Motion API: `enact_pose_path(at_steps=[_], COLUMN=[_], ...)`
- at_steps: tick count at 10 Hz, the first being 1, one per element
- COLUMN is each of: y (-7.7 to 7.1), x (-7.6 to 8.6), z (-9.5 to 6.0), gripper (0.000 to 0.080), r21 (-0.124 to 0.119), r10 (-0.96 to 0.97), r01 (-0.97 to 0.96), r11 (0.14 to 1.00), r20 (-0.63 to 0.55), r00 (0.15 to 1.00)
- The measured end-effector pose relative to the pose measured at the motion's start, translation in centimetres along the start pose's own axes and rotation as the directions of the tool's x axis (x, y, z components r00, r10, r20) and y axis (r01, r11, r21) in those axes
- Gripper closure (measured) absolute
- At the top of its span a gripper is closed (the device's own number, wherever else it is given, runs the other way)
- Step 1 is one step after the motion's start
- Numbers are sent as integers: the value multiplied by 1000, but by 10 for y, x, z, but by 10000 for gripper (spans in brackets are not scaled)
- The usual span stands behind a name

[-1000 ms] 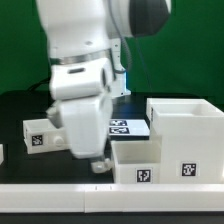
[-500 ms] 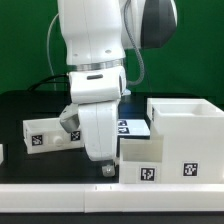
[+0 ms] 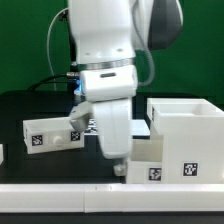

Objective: Assemble drawer

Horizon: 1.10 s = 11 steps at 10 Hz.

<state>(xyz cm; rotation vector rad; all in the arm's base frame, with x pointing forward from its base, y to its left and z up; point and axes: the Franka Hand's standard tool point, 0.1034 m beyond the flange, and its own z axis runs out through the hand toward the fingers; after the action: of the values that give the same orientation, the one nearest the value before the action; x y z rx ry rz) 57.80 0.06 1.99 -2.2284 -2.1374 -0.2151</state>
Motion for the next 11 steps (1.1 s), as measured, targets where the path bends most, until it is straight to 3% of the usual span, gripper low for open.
enact_pose_path(at_steps=[2,3,5,9,11], y=[-3,-8,-4,0,1], x=[17,16,30,28,17], z=[3,7,4,3,0], gripper=[151,151,151,151,151], r21=[4,12,4,5,9], r10=[-20,-18,-33,-31,-20], r01=[20,18,33,31,19], r11=[1000,1000,999,999,1000], r20=[0,0,1,42,46], r00=[1000,1000,999,999,999])
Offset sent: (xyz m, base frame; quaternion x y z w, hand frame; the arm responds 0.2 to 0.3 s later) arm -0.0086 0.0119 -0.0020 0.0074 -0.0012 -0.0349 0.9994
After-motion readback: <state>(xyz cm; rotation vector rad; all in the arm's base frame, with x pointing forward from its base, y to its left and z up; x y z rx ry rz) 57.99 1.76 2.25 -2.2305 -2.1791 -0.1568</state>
